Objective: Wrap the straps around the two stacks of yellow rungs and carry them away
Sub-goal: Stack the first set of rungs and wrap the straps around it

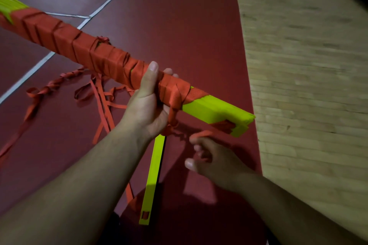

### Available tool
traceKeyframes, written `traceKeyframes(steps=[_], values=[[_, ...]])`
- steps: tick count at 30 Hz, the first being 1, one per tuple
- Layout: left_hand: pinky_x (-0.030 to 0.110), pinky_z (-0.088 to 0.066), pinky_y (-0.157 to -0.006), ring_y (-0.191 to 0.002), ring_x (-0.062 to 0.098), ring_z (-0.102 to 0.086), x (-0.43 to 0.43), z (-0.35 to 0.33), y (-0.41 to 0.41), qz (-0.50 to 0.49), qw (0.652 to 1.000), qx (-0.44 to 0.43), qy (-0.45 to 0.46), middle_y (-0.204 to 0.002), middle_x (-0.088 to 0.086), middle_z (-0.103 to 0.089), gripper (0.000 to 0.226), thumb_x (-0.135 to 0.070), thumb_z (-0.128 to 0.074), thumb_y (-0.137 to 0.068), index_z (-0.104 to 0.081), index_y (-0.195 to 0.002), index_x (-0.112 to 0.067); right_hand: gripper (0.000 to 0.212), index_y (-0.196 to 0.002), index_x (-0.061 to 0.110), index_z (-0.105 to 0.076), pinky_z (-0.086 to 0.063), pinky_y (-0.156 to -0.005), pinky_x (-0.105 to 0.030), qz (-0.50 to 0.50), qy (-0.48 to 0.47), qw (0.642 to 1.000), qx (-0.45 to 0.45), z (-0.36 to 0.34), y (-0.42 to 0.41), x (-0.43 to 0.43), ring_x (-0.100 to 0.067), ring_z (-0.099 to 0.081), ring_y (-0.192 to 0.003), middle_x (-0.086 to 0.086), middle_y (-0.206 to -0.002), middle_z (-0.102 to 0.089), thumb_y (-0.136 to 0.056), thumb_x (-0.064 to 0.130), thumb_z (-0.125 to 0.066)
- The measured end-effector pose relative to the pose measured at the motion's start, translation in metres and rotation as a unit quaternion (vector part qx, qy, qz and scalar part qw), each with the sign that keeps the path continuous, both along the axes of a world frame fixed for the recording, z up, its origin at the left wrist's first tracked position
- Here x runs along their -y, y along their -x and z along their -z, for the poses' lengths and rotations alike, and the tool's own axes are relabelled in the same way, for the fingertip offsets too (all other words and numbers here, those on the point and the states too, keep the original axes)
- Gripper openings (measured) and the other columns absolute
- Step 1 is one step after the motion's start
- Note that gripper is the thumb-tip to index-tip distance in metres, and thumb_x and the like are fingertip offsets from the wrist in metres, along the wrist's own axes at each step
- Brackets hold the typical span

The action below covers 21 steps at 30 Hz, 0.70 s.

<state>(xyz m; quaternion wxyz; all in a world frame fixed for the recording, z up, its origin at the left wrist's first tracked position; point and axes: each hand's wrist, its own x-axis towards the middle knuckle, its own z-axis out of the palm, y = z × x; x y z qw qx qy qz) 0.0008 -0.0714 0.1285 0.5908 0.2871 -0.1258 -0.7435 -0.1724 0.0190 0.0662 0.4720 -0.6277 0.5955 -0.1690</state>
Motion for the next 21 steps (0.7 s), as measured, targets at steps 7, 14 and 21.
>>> traceKeyframes(steps=[7,14,21], values=[[0.036,-0.054,-0.097,-0.103,0.017,-0.070,-0.018,-0.004,0.019,0.053,0.997,0.033,0.043,-0.111,0.009,-0.070,0.043,-0.035,-0.074,-0.066,-0.075,-0.096,-0.004,0.049,-0.121,0.039,-0.062,-0.047,-0.105,-0.030,0.049,0.154,0.976,0.145,0.001,-0.024,0.021,0.006,-0.057,-0.117,0.023,-0.124,-0.063,-0.076,0.039,-0.082],[0.032,-0.058,-0.084,-0.097,0.019,-0.072,-0.013,-0.004,0.007,0.024,0.992,0.089,0.088,-0.101,0.008,-0.073,0.076,-0.042,-0.097,-0.038,-0.071,-0.099,-0.004,0.018,-0.073,0.019,-0.065,-0.050,-0.068,-0.025,0.056,0.168,0.979,0.102,0.008,-0.022,0.014,0.004,-0.058,-0.063,0.009,-0.070,-0.068,-0.072,0.036,-0.072],[0.031,-0.055,-0.089,-0.086,0.013,-0.071,0.000,0.001,-0.011,-0.076,0.989,0.122,0.024,-0.088,0.003,-0.075,0.029,-0.029,-0.069,-0.078,-0.069,-0.091,-0.003,0.043,-0.079,0.022,-0.067,-0.050,-0.069,-0.034,-0.077,-0.014,0.992,0.098,-0.014,0.004,-0.005,-0.011,-0.061,-0.063,0.002,-0.065,-0.065,-0.086,0.061,-0.049]])
